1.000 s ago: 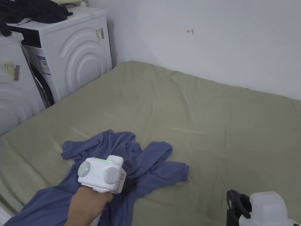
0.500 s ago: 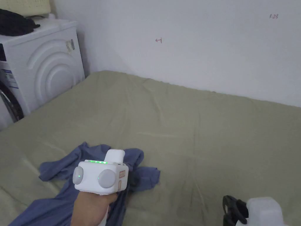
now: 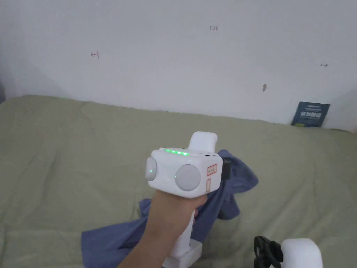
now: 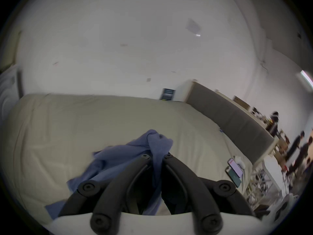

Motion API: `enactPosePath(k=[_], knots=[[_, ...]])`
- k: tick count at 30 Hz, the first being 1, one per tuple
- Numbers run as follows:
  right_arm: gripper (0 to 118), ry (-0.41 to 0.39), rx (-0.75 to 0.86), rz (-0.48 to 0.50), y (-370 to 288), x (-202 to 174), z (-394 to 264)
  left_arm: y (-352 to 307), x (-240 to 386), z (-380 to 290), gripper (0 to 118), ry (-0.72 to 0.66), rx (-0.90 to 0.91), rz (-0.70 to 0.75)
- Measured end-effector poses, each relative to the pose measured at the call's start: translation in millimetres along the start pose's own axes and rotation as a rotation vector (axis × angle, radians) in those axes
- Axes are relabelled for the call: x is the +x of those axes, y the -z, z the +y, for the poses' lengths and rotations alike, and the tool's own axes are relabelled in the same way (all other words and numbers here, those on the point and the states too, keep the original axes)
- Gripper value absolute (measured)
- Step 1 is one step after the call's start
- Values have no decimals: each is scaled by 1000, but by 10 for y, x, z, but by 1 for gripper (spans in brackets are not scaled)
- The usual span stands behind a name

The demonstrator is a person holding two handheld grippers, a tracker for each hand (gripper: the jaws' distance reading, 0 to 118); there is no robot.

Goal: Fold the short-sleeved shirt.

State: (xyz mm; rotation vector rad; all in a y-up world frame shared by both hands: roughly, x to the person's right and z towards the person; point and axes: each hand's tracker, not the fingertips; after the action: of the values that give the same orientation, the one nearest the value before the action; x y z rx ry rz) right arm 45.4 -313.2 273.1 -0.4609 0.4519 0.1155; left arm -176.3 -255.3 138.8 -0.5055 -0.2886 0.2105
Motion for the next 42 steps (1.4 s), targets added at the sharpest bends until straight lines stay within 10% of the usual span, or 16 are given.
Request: enactPosePath(k=[14,15,17,18,26,28,29,30,40,42], knots=[[3,102,-47,-137,-96,878,-324,1879,923,-1448,8,117,-494,-15],[3,102,-48,-142,-95,900,-334,1847,938,-1462,19,110,-482,-24],[4,101,-49,-148,-109,922,-341,1784,962,-1444,106,102,-463,-71],[3,101,-47,-149,-129,919,-335,1697,965,-1429,118,88,-477,-85],[3,76,-18,-105,-287,632,-316,-151,516,-1716,101,36,-214,-4],[3,67,-22,-88,-290,520,-341,-518,356,-1885,56,39,-230,44],[4,64,-24,-77,-288,461,-353,-679,265,-1956,10,36,-242,91],[3,59,-27,-66,-282,405,-362,-793,162,-2015,2,46,-261,160],[4,21,-68,8,-100,42,-421,-662,-1597,-1589,3,-106,-305,457],[3,19,-77,9,-45,42,-420,-449,-1905,-1507,70,-115,-347,519]])
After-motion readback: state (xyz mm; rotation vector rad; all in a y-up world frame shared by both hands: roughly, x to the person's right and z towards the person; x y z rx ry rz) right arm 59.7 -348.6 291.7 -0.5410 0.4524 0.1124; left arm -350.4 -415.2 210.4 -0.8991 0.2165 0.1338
